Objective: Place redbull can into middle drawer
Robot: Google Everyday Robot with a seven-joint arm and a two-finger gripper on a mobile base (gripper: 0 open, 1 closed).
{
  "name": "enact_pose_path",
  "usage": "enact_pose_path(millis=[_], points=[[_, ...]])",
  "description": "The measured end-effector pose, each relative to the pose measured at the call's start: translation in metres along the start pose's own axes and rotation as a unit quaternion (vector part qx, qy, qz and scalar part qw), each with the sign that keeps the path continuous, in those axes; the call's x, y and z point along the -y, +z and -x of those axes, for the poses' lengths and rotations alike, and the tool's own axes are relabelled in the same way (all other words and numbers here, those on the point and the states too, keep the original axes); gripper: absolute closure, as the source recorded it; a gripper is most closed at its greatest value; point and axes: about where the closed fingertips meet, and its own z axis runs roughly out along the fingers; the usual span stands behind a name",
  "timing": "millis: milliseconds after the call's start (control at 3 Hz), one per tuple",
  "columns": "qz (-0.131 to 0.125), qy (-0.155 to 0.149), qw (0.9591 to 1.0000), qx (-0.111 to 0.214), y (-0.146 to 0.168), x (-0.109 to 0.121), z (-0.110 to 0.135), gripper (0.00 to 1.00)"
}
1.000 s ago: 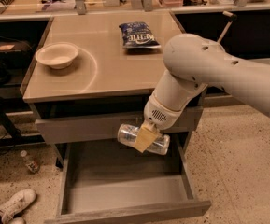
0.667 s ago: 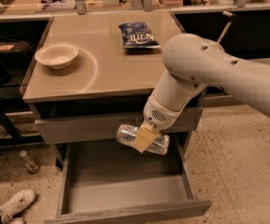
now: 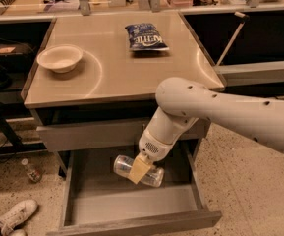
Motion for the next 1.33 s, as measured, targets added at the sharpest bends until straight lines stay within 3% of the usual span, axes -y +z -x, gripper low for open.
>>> enact_pose_path(millis=[333, 667, 1000, 1333], points=[[0.021, 0.016, 0.9996, 0.003, 0.036, 0.004, -0.003, 1.0], [0.028, 0.018, 0.9994, 0.004, 0.042, 0.004, -0.005, 1.0], [0.039, 0.044, 0.9979, 0.026, 0.074, 0.008, -0.002, 1.0], [0.052, 0.079, 0.9935, 0.063, 0.12, 0.024, 0.006, 1.0]])
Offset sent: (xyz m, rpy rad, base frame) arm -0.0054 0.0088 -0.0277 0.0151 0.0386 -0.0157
